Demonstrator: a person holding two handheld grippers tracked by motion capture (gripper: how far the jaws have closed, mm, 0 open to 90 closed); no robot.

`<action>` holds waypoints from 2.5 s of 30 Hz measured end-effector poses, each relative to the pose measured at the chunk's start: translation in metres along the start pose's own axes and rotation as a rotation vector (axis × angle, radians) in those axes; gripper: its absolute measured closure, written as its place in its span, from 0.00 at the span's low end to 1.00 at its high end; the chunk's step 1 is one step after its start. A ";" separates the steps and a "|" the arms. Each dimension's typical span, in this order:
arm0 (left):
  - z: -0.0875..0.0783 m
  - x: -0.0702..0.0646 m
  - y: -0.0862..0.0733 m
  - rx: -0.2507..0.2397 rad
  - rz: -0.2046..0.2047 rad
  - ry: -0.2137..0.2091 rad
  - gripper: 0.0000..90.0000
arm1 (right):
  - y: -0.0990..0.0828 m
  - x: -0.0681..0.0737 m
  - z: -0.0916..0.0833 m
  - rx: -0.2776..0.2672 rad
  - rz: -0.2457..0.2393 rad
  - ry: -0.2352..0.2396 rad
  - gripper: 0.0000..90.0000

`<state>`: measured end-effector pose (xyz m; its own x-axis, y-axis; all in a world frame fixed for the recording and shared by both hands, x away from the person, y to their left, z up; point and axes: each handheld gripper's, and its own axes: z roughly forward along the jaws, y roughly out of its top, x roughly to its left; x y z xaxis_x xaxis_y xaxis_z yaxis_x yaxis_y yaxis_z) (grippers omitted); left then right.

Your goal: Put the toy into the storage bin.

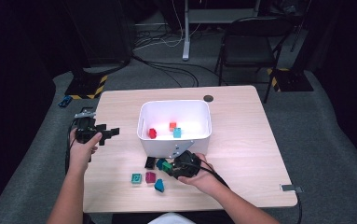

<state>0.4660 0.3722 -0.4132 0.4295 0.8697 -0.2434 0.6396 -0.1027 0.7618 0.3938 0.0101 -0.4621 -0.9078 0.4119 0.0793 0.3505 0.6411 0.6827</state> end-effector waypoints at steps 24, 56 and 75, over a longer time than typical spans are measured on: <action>0.001 0.000 0.000 -0.001 0.004 -0.003 0.26 | 0.038 -0.007 -0.054 -0.075 0.006 0.038 0.72; 0.000 0.001 0.000 -0.015 -0.009 -0.010 0.26 | 0.114 -0.049 -0.069 -0.144 0.010 -0.044 0.72; -0.002 0.002 0.001 -0.017 -0.009 -0.018 0.26 | 0.143 -0.078 -0.033 -0.133 0.023 -0.092 0.72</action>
<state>0.4664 0.3747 -0.4114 0.4351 0.8617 -0.2611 0.6330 -0.0865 0.7693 0.5075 0.0482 -0.3469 -0.8729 0.4868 0.0337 0.3319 0.5418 0.7722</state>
